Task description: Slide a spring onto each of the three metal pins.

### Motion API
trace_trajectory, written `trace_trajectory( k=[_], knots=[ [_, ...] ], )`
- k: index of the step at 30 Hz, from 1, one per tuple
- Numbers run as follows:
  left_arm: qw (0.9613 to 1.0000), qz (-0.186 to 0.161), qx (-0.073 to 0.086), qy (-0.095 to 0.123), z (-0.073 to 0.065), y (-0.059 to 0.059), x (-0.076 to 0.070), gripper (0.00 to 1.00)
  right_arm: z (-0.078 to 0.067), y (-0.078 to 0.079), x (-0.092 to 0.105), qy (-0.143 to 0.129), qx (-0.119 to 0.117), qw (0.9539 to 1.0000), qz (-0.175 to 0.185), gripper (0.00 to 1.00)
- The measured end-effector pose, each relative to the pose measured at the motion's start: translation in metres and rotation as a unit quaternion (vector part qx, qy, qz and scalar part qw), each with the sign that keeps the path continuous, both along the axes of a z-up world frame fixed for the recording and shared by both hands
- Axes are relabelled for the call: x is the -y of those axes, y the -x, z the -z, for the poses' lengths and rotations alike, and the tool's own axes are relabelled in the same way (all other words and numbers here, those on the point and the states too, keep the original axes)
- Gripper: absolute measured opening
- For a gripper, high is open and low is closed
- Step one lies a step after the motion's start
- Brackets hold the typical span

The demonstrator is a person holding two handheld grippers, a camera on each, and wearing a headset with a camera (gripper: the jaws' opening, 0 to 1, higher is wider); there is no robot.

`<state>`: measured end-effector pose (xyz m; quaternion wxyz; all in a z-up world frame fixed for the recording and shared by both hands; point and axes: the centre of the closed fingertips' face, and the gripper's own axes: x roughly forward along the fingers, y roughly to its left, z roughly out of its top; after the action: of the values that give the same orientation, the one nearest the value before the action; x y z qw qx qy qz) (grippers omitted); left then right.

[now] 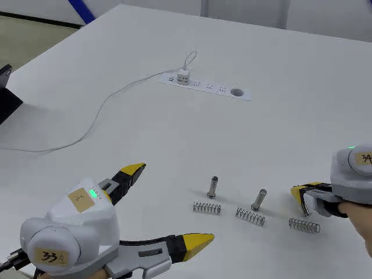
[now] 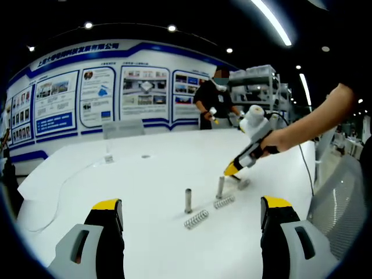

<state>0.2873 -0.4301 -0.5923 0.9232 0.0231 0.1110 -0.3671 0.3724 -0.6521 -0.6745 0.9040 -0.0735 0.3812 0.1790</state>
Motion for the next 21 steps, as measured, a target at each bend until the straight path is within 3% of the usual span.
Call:
trace_trajectory(
  k=[14,21],
  knots=[
    [1.0,0.008,0.003,-0.005,-0.001,0.002,0.003,1.0,-0.017,0.009,0.004,-0.009,0.022,0.9997,-0.002,0.07],
    [0.9999,0.013,0.004,-0.008,-0.001,0.004,0.005,1.0,-0.018,0.013,0.009,-0.014,0.031,0.9994,0.002,0.07]
  ],
)
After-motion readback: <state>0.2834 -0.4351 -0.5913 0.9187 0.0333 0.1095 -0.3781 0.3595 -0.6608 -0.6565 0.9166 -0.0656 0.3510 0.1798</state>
